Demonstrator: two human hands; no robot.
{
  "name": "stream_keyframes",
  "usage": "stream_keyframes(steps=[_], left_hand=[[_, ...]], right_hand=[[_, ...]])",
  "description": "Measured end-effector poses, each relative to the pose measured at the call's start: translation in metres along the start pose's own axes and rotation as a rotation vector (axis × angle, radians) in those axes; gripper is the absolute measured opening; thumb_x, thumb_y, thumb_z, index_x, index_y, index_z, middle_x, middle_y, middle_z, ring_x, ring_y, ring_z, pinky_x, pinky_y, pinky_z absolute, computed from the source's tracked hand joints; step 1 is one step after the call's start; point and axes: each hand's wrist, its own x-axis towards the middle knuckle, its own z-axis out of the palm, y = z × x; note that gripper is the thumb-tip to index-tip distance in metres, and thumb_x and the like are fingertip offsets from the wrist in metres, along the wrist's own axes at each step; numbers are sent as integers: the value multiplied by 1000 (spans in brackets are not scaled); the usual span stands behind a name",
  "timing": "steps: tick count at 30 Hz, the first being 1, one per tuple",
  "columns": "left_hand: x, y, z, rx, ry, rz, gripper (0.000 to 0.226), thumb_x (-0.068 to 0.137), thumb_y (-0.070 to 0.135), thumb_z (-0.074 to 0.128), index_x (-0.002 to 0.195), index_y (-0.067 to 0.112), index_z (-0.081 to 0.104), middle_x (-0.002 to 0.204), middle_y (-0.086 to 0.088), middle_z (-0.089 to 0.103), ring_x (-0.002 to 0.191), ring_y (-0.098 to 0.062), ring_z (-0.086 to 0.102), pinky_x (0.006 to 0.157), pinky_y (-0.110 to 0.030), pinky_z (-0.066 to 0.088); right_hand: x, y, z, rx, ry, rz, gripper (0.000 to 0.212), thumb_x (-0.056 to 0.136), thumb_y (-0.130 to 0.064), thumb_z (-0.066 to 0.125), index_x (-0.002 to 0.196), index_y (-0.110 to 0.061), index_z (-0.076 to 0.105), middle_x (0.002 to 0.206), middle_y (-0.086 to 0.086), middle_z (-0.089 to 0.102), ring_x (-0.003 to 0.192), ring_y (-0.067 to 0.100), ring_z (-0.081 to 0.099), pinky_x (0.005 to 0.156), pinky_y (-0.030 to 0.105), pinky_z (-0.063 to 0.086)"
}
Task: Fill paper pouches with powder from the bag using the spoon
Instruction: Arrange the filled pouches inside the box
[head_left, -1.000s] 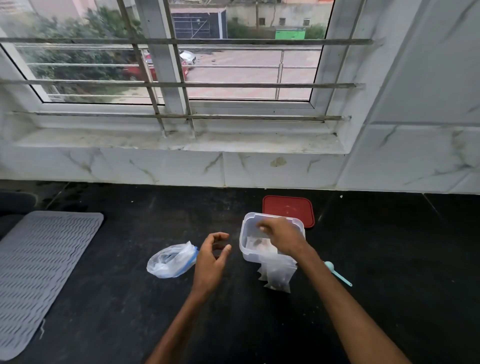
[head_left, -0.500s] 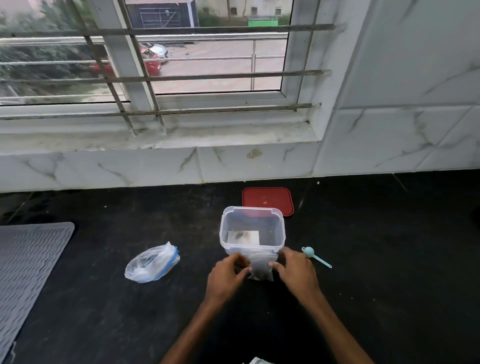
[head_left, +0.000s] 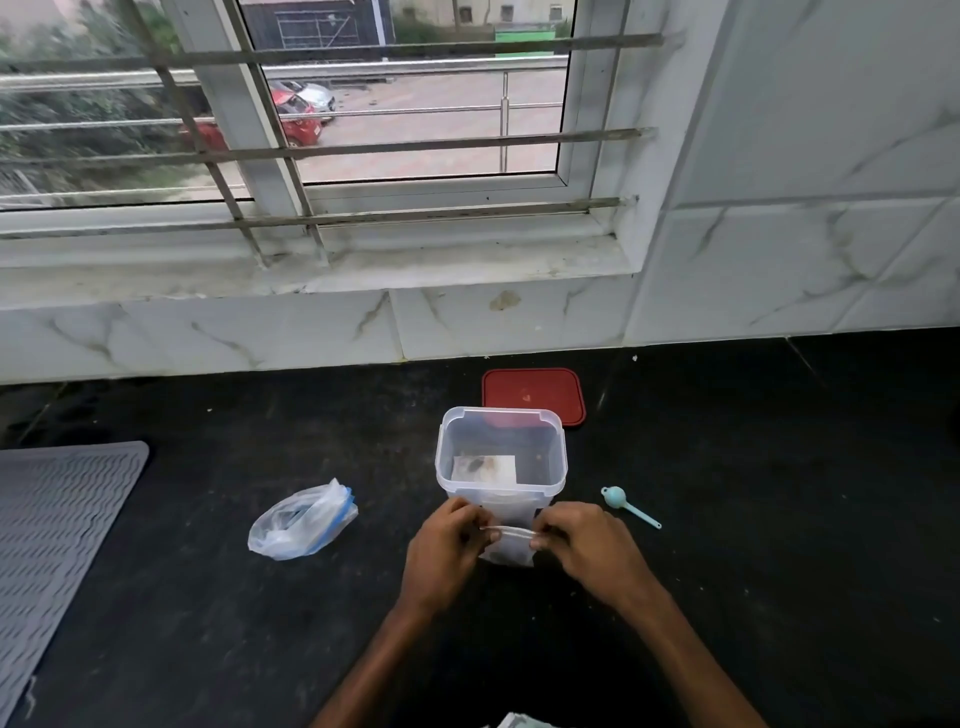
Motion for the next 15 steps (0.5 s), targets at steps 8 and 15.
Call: stream_keyframes(steps=[8,15], left_hand=[[13,30,-12,75,163,121,21,80,22,80,73,26,61,81,19,59,75,-1,59,63,-8,45],[30,46,-27,-26,262,113,21,82,24,78,71,24,60,79,17,60,70,-6,60,58,-9,41]], right_hand=[[20,-27,-22,-137,130,-151,5,85,-30,67,82,-27,68,83,-8,68,79,10,62,73,35,54],[43,-34,-41,-270,242,-211,6,85,-29,71,82,-29,66,82,-10,66,78,10,62,63,28,51]])
